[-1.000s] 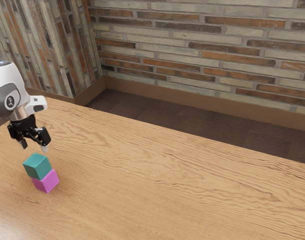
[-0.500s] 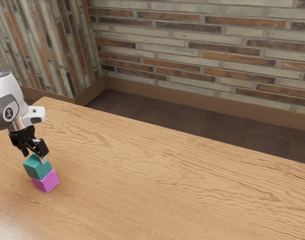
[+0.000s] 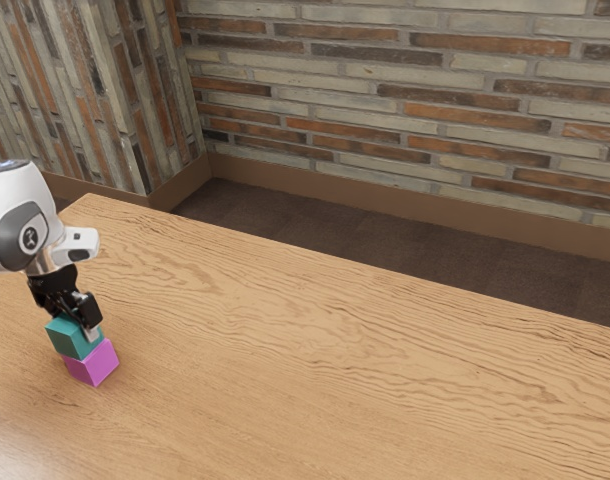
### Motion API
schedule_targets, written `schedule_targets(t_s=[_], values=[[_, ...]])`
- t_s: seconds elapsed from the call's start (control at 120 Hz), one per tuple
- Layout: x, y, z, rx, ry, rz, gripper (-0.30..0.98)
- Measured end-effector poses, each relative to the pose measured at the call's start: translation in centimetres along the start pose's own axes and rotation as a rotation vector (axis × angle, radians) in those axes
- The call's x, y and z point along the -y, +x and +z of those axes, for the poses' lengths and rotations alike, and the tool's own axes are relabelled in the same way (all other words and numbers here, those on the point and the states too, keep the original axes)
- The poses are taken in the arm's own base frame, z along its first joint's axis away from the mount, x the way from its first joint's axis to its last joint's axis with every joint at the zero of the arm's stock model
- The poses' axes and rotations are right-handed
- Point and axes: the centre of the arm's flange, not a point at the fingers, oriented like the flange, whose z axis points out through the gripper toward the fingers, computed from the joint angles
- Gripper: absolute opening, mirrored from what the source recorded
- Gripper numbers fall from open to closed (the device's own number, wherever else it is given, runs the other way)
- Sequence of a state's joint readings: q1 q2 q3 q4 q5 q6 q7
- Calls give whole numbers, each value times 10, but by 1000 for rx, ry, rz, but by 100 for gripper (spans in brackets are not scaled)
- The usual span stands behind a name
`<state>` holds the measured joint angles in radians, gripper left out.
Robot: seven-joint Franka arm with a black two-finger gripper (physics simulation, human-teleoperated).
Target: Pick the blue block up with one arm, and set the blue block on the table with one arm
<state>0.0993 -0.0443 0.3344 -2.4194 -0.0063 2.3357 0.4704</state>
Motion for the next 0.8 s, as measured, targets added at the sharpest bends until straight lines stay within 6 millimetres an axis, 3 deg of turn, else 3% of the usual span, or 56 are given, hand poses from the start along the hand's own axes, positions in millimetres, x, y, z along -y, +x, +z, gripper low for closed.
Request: schedule_targets(t_s=[0.225,0.433,0.642,0.7,0.8], values=[[0,1,0,-12,-8,3,45],[3,3,-3,-34,-4,0,43],[18,-1,-34,-62,-9,-31,39],[-3,-5,-50,-80,-16,0,39],[-81,1,-58,-66,-6,132,39]])
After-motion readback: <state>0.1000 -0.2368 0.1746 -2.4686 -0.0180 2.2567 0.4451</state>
